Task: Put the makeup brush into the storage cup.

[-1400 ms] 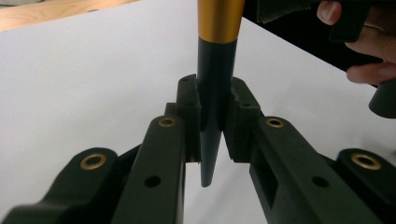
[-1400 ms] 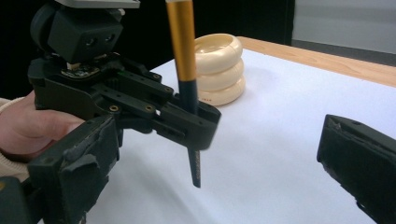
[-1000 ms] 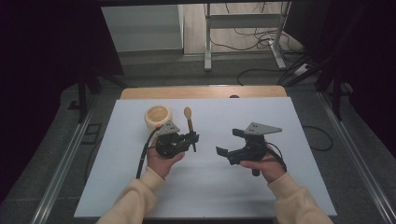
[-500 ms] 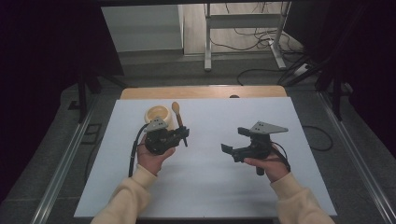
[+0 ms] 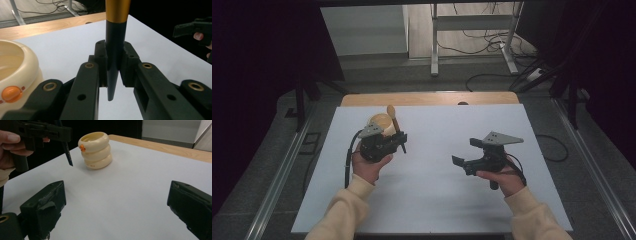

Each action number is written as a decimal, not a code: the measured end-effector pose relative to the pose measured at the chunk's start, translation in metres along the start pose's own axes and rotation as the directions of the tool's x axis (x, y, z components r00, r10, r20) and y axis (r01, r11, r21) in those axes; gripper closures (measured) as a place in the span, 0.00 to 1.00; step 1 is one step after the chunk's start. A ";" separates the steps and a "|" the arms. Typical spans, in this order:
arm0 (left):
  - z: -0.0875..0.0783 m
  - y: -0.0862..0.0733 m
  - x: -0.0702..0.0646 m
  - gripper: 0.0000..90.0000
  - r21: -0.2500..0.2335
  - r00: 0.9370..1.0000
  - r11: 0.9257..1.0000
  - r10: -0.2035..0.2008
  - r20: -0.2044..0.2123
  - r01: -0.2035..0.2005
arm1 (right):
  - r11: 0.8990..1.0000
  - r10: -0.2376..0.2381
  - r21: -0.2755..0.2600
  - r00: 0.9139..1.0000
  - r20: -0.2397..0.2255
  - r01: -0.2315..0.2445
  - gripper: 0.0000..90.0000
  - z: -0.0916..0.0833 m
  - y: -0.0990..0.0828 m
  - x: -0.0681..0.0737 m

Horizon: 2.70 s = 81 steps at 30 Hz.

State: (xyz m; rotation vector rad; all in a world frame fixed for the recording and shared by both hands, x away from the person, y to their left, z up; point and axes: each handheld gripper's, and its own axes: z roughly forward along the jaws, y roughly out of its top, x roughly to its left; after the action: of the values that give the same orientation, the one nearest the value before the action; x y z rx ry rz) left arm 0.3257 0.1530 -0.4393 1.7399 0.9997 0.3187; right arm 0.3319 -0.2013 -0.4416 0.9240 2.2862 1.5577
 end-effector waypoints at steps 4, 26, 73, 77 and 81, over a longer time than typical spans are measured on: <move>-0.002 0.001 0.000 0.88 0.001 1.000 1.000 -0.001 -0.002 0.001 | 1.000 0.002 0.006 1.000 0.004 -0.002 0.02 -0.002 -0.001 0.000; -0.022 0.025 0.014 0.88 -0.014 0.999 1.000 0.017 -0.043 -0.018 | 1.000 0.024 -0.017 0.999 0.026 -0.024 0.03 -0.019 -0.008 -0.007; -0.022 0.050 0.065 0.88 -0.007 0.982 1.000 -0.003 -0.188 0.001 | 1.000 0.013 0.020 1.000 0.012 -0.013 0.05 -0.018 -0.013 -0.007; -0.017 0.051 0.069 0.88 -0.002 0.980 1.000 -0.007 -0.200 0.007 | 1.000 0.015 0.015 1.000 0.008 -0.015 0.05 -0.018 -0.012 -0.007; -0.013 0.053 0.076 0.88 0.000 0.976 1.000 -0.013 -0.220 0.013 | 1.000 0.016 0.021 1.000 0.009 -0.017 0.05 -0.018 -0.013 -0.008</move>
State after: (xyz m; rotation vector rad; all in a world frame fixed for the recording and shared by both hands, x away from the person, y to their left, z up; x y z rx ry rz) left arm 0.3890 0.2133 -0.4065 1.7246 1.1690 0.5110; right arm 0.3242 -0.2224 -0.4469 0.9556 2.2994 1.5354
